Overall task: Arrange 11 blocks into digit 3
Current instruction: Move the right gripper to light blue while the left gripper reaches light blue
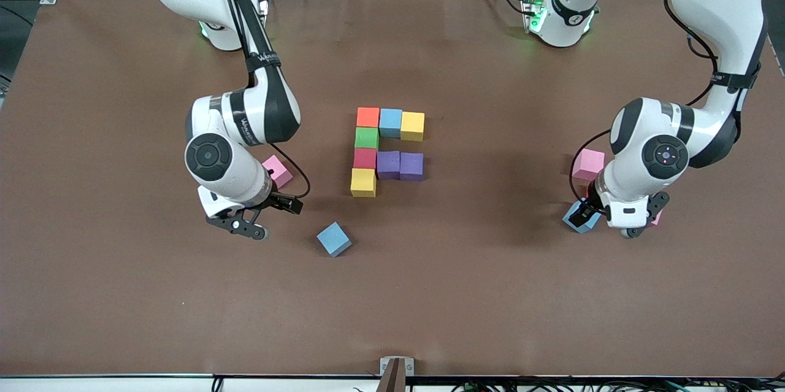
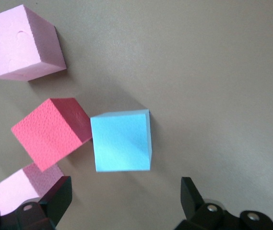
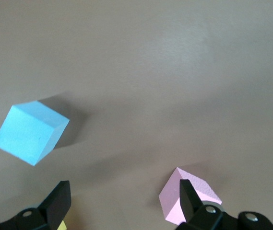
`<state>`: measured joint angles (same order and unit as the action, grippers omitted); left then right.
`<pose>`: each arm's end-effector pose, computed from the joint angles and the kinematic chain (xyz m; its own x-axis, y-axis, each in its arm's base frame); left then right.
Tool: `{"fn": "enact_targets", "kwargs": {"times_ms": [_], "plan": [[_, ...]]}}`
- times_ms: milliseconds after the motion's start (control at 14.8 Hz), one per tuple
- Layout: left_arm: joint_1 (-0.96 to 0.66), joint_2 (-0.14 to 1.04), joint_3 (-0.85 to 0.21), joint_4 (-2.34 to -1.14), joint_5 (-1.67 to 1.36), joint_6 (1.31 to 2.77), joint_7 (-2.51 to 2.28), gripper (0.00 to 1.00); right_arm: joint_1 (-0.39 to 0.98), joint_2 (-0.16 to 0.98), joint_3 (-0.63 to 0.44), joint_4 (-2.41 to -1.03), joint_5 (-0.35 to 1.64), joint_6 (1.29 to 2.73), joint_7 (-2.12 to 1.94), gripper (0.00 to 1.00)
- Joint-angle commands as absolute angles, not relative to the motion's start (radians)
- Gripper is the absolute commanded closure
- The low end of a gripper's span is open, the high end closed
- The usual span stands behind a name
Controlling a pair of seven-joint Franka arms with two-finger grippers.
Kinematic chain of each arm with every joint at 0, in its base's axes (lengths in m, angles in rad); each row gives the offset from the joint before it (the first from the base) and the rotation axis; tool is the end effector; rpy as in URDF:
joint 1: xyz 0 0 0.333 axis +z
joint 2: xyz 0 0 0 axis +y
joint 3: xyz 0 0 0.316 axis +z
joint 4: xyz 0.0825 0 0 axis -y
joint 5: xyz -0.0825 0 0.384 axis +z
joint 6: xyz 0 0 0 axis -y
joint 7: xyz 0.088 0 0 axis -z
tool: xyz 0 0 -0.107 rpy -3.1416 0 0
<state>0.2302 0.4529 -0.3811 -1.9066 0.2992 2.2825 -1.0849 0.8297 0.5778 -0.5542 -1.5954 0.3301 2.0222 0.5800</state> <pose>0.6193 -0.0750 0.2716 0.7213 0.6919 0.0315 0.6924 -0.7192 -0.0586 0.6312 0.2512 0.3297 0.9224 -0.3838 -0.0436 -0.3826 -0.9233 0.0335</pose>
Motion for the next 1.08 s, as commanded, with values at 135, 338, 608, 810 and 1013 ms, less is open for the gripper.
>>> {"fn": "enact_targets", "kwargs": {"times_ms": [135,338,608,810,1013], "plan": [[0.265,0.489,-0.393,-1.919,0.301,2.356,-1.046,0.00,0.804,0.641,-0.546,-1.474,0.350,2.013,0.877,0.00],[0.270,0.512,-0.391,-1.919,0.305,2.358,-1.014,0.00,0.749,0.724,-0.502,-1.327,0.388,1.956,1.008,0.00],[0.287,0.548,-0.393,-1.916,0.350,2.387,-1.015,0.00,0.684,0.823,-0.420,-1.175,0.388,1.950,1.074,0.00],[0.288,0.564,-0.391,-1.916,0.354,2.388,-1.015,0.00,0.692,0.885,-0.414,-1.131,0.388,1.962,1.088,0.00],[0.290,0.571,-0.391,-1.910,0.364,2.390,-1.014,0.16,0.701,0.929,-0.405,-1.114,0.388,2.006,1.100,0.00]]}}
